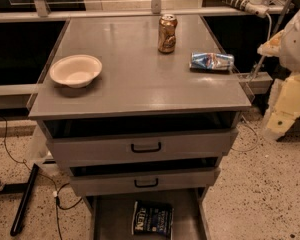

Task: Pick blue chip bag from bottom drawer and place on counter

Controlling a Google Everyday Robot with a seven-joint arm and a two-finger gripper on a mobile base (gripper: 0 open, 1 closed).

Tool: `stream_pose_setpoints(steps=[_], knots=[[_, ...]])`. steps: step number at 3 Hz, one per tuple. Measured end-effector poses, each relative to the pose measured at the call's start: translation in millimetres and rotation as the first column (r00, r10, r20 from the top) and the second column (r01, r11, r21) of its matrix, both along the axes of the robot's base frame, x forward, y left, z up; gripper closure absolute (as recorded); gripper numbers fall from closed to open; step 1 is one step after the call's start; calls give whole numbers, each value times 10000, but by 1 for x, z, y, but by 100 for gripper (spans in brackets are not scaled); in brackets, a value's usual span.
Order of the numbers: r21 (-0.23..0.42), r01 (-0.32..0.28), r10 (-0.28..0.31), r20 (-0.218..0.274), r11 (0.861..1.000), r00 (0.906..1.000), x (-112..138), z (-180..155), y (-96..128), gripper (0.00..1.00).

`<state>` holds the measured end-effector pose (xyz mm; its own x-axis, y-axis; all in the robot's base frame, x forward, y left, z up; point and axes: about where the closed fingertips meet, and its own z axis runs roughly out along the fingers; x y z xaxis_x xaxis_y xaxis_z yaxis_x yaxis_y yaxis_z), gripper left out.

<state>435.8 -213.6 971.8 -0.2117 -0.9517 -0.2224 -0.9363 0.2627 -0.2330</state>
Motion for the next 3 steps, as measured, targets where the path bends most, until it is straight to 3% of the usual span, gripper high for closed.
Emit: stream_pose_setpoints(steps=[1,3], knots=[[267,-303,308,-195,9992,9993,-9,-28,14,0],[1437,-1048,1116,-399,9840,9929,-45,-140,47,0]])
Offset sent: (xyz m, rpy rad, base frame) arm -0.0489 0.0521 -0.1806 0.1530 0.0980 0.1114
